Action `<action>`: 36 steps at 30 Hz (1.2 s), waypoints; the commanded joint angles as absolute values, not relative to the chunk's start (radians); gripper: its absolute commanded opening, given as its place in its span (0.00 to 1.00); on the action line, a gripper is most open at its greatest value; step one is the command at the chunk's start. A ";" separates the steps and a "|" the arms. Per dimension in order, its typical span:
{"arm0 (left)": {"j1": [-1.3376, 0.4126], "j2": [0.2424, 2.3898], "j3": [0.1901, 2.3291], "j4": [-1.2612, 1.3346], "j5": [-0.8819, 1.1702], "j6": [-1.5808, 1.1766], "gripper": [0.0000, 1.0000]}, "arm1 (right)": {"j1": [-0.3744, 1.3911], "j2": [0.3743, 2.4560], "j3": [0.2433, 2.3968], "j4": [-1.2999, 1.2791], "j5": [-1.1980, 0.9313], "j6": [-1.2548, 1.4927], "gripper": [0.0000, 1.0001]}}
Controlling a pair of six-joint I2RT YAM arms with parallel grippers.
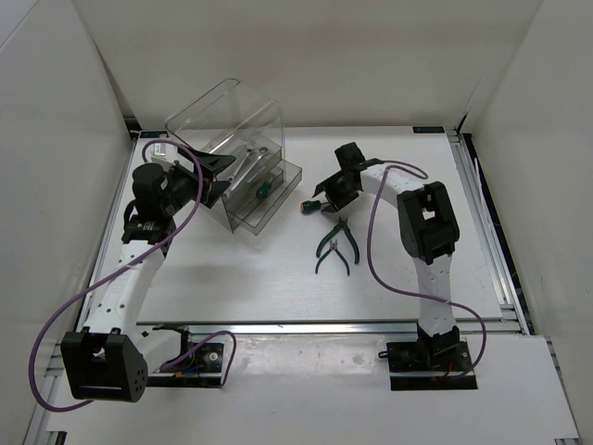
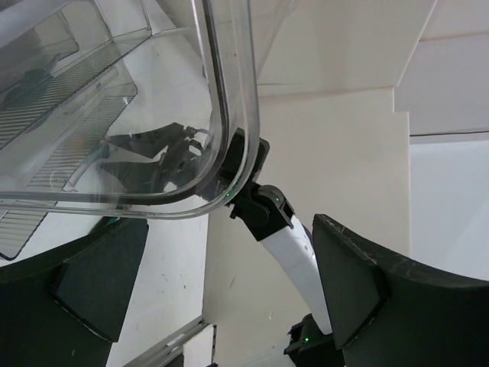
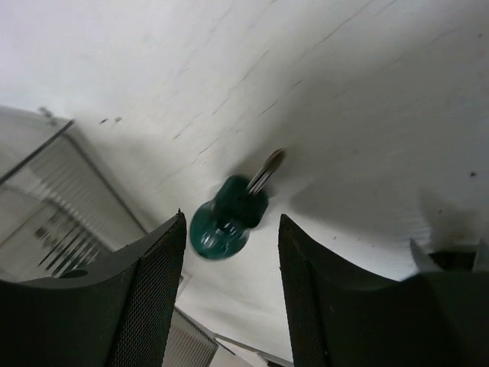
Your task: Sort the tools into containers
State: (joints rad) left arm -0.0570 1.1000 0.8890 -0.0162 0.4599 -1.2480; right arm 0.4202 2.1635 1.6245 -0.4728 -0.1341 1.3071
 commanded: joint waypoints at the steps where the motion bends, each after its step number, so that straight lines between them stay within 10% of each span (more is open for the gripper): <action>1: -0.049 1.089 0.884 -0.034 0.454 -1.247 0.99 | 0.417 2.209 1.693 -0.528 -0.143 1.359 0.55; 12: -0.040 1.095 0.884 -0.025 0.460 -1.249 0.99 | 0.397 2.332 1.763 -0.577 -0.163 1.350 0.54; 18: -0.034 1.098 0.884 -0.012 0.460 -1.252 0.99 | 0.380 2.313 1.623 -0.505 -0.262 1.374 0.00; 36: -0.031 1.092 0.879 -0.025 0.463 -1.250 0.99 | 0.466 1.921 1.497 -0.083 -0.098 1.105 0.00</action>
